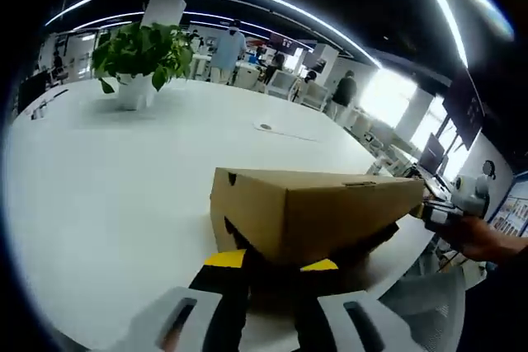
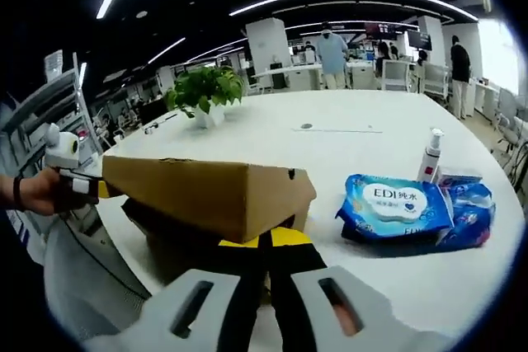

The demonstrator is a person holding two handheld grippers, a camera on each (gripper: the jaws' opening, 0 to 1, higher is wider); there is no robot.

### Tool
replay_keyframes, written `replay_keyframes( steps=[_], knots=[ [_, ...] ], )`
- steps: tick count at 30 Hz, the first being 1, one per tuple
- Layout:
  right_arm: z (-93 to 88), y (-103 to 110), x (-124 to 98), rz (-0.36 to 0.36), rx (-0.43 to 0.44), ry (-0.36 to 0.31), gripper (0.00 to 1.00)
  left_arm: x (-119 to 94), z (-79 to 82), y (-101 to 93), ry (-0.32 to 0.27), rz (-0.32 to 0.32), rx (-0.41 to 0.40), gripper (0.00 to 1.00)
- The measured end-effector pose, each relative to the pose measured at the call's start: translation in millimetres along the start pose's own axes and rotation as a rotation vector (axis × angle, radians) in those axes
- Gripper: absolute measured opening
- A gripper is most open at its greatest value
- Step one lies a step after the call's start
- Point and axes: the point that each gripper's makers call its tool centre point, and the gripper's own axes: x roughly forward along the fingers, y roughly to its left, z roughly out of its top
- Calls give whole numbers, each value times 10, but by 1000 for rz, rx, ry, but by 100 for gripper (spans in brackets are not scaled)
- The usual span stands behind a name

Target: Operate the shoe box by opening the lid, removing the specified soft item, and placing it in the target area until the item is outside and the box remains undamaged.

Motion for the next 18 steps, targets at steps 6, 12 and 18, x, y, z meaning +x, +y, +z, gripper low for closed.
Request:
replay_keyframes(
  steps=[6,12,18],
  knots=[
    [-58,-20,-27,4,52,1,0,-35,-59,42,17,14,-1,20],
    [-142,-32,-43,4,110,14,0,-59,-143,128,27,35,-19,21],
    [-197,-38,-61,15,135,21,0,-69,-157,153,33,49,-22,21]
  ],
)
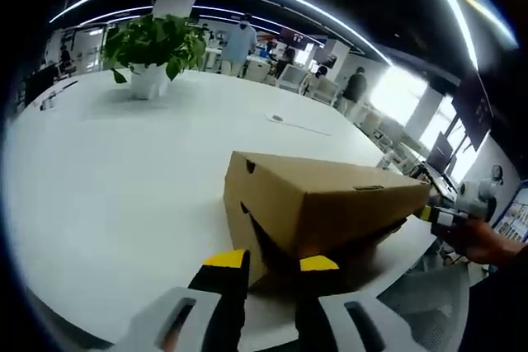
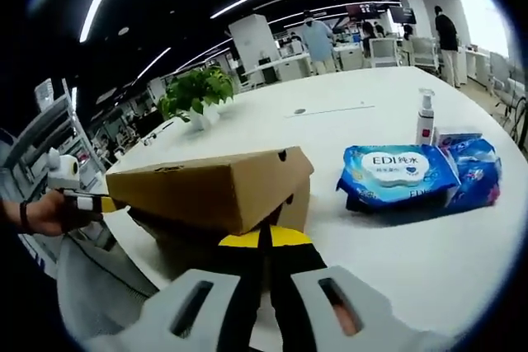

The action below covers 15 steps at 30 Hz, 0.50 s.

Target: Operate the shoe box by opening the lid, removing the specified soft item, and placing it in the target area until the item is outside and the box remains undamaged.

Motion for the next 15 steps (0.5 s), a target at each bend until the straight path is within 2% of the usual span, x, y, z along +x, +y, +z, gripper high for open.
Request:
replay_keyframes(
  steps=[9,15],
  knots=[
    [-46,-71,-28,-4,46,5,0,3,-53,69,17,22,-36,22],
    [41,-142,-72,-16,64,-18,0,-34,-41,106,10,31,-81,22]
  ],
)
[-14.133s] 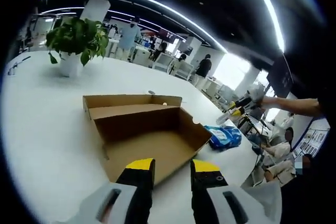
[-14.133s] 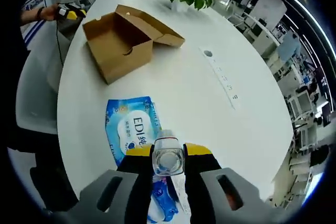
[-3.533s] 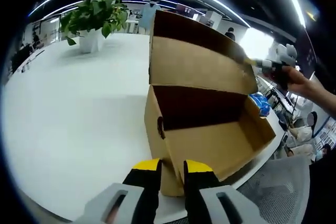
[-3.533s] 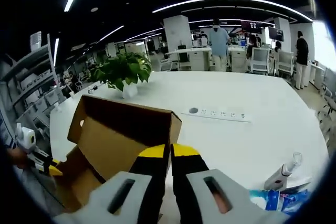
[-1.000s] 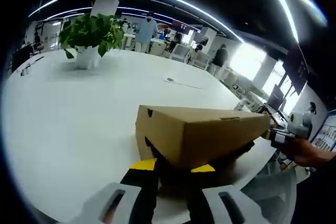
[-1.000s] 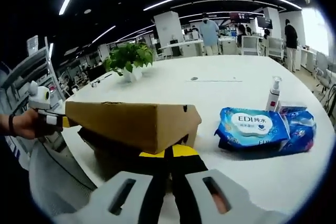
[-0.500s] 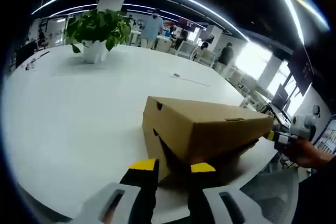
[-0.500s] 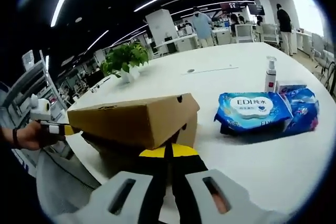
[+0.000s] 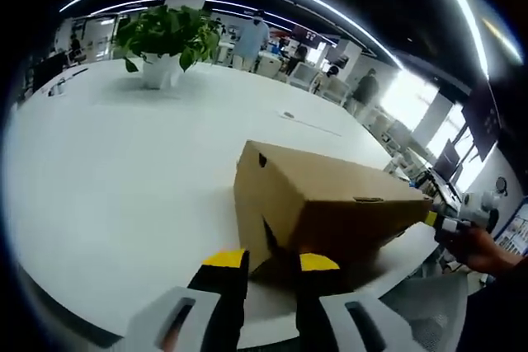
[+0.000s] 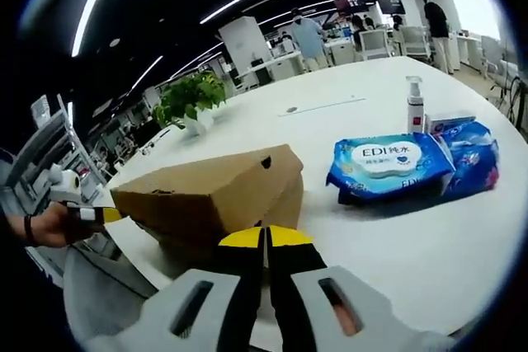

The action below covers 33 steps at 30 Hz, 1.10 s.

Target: Operate the shoe box by opening the lid, removing the specified soft item, and placing it in the target area until the item is outside and the box remains undamaged.

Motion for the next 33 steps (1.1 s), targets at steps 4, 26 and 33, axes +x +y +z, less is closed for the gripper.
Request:
replay_keyframes(
  steps=[4,26,33],
  knots=[
    [12,-16,-10,-5,6,-5,0,-44,41,13,-18,10,-17,22],
    [43,119,-1,69,220,-30,16,-27,144,-72,-49,-19,-60,23],
    [-69,257,67,95,195,10,19,100,135,-136,-18,-48,-38,25]
  ],
)
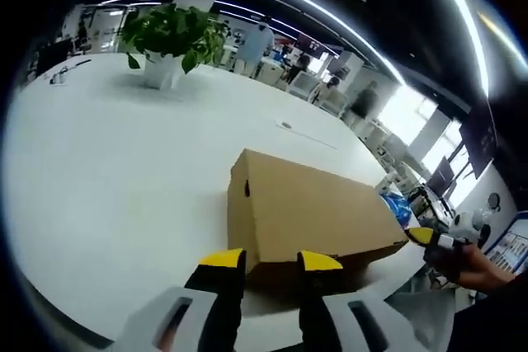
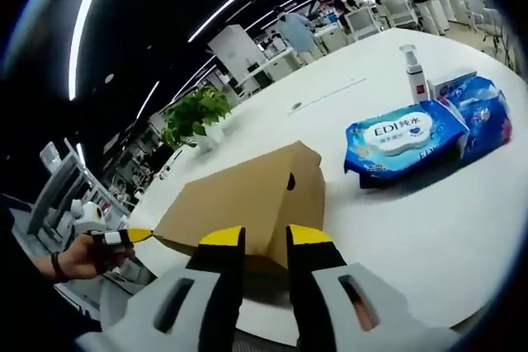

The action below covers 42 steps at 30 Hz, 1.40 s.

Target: Operate the shoe box by opening the lid, removing the specified soft item, and placing it in the target area until the item is outside and the box remains undamaged.

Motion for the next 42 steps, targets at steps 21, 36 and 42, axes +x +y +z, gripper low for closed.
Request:
replay_keyframes(
  steps=[21,36,42],
  knots=[
    [-185,-143,113,-23,119,-1,21,121,-172,19,75,9,-16,29],
    [1,-262,237,-43,103,-54,21,324,-52,10,42,37,-118,29],
    [93,-325,305,-52,115,-64,21,417,22,-23,44,55,-97,29]
  ],
)
